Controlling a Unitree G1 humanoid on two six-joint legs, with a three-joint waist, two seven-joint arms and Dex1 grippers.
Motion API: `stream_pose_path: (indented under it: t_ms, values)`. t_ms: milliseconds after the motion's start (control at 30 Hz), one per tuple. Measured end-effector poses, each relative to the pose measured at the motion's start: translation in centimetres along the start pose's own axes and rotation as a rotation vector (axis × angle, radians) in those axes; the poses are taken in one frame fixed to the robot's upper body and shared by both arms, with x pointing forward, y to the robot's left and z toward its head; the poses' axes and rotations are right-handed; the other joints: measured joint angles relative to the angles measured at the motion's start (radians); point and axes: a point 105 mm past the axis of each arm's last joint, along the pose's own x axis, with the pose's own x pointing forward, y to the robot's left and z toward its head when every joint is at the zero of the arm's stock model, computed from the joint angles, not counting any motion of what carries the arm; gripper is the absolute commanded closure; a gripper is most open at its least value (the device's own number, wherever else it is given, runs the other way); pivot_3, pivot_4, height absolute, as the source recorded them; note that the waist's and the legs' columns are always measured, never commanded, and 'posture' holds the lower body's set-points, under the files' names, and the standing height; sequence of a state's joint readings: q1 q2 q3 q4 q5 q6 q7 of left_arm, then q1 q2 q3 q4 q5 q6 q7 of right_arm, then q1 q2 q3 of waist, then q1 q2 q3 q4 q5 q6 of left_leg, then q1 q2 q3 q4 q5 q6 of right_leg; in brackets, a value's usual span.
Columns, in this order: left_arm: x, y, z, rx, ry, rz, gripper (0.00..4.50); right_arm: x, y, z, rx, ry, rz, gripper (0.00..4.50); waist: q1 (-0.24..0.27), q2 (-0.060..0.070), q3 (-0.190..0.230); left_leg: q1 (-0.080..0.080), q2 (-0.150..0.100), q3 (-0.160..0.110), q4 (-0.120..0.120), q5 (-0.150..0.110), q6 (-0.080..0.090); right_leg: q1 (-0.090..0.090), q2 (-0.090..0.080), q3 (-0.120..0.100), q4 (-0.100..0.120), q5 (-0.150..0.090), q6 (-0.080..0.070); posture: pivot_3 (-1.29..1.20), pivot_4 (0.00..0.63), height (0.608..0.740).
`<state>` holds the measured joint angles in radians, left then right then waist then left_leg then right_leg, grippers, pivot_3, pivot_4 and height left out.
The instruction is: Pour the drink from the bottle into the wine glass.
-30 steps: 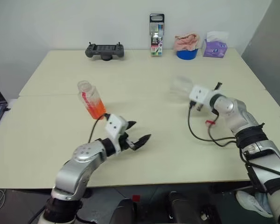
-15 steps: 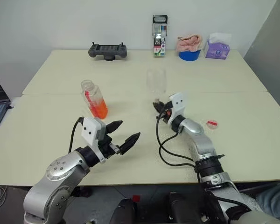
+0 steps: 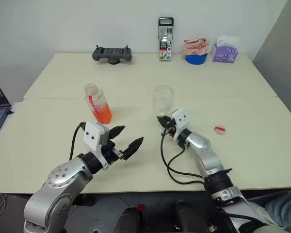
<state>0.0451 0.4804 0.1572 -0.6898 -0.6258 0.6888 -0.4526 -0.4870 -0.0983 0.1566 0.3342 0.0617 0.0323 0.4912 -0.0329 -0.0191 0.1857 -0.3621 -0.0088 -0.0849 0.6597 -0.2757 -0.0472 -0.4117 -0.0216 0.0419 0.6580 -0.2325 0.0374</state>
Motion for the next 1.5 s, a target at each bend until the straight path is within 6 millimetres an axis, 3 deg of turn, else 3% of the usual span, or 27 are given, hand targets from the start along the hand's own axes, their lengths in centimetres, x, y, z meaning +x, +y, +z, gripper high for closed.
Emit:
stream_pose_path:
  t_ms: [133, 233, 300, 567, 767, 933, 1167, 1267, 1400, 1500]
  values:
    - [0.1, 0.7, -0.6, -0.016, 0.019, 0.019, 0.0, 0.1, 0.1, -0.1, 0.006, 0.019, 0.014, 4.32, 0.0, 0.0, 0.0, 0.0, 0.0, 0.0, 0.0, 0.0, 0.0, 0.0, 0.0, 0.0, 0.0, 0.0, 0.0, 0.0, 0.15, 0.74]
    - [0.2, 0.9, -0.4, -0.012, 0.013, 0.02, 0.0, 0.3, 0.0, -0.6, 0.017, 0.056, 0.02, 3.36, 0.0, -0.001, -0.002, 0.001, 0.0, 0.0, 0.0, 0.0, 0.0, 0.001, 0.001, 0.0, 0.0, 0.0, 0.0, 0.0, 0.15, 0.74]
    - [0.3, 1.1, -0.5, -0.014, 0.015, 0.025, 0.0, 0.0, 0.3, -2.6, 0.059, 0.123, 0.02, 2.67, 0.0, -0.001, -0.001, 0.0, 0.0, 0.0, 0.0, 0.0, 0.0, -0.001, 0.001, 0.0, 0.0, 0.001, -0.002, 0.0, 0.15, 0.74]
    - [0.3, 1.4, -0.7, -0.019, 0.014, 0.036, 0.0, 0.0, 0.3, -2.7, 0.054, 0.149, 0.039, 0.01, -0.002, -0.001, -0.001, 0.0, 0.0, 0.001, -0.001, -0.001, -0.001, -0.001, 0.003, 0.0, -0.001, 0.0, -0.001, 0.0, 0.15, 0.74]
    - [0.0, 2.8, -1.3, -0.033, -0.013, 0.125, 0.0, -1.6, -0.3, -2.3, 0.013, 0.194, 0.086, 0.01, 0.001, -0.001, -0.001, -0.001, 0.001, 0.0, 0.0, -0.001, -0.001, -0.001, 0.002, 0.0, -0.001, 0.0, -0.001, 0.0, 0.15, 0.74]
    - [-1.4, 5.4, -2.3, 0.079, -0.027, 0.311, 0.0, -4.6, -2.1, 1.0, -0.057, 0.192, 0.173, 0.01, 0.001, 0.0, 0.0, -0.002, 0.001, 0.0, -0.001, -0.001, -0.001, -0.002, 0.002, 0.0, -0.002, 0.0, -0.001, 0.0, 0.15, 0.74]
    - [-3.8, 8.8, -2.5, 0.116, -0.092, 0.567, 0.0, -11.4, -4.9, 6.2, -0.106, 0.303, 0.393, 0.01, 0.004, 0.0, 0.001, -0.003, 0.001, 0.0, 0.0, -0.003, 0.002, 0.001, 0.002, -0.001, -0.011, 0.002, -0.001, 0.0, 0.15, 0.74]
    - [-4.2, 9.7, -2.6, 0.119, -0.09, 0.593, 0.0, -11.5, -6.1, 11.2, -0.08, 0.207, 0.398, 0.01, -0.004, 0.0, 0.002, -0.002, 0.001, 0.004, 0.0, -0.003, 0.002, 0.001, 0.002, 0.0, -0.011, 0.003, -0.001, 0.0, 0.15, 0.74]
    - [-4.0, 10.8, -1.9, 0.147, -0.093, 0.587, 0.0, -11.7, -5.7, 18.9, -0.131, 0.037, 0.472, 0.01, 0.001, -0.001, 0.002, -0.003, 0.002, 0.001, -0.001, -0.004, 0.004, 0.001, 0.005, -0.002, -0.013, 0.003, -0.001, 0.0, 0.15, 0.74]
    - [-3.9, 11.6, -1.2, 0.166, -0.097, 0.586, 0.0, -11.7, -5.0, 20.6, -0.133, -0.005, 0.521, 0.01, 0.004, -0.002, 0.002, -0.004, 0.001, 0.002, -0.002, -0.004, 0.004, 0.001, 0.003, -0.001, -0.014, 0.003, -0.001, 0.0, 0.15, 0.74]
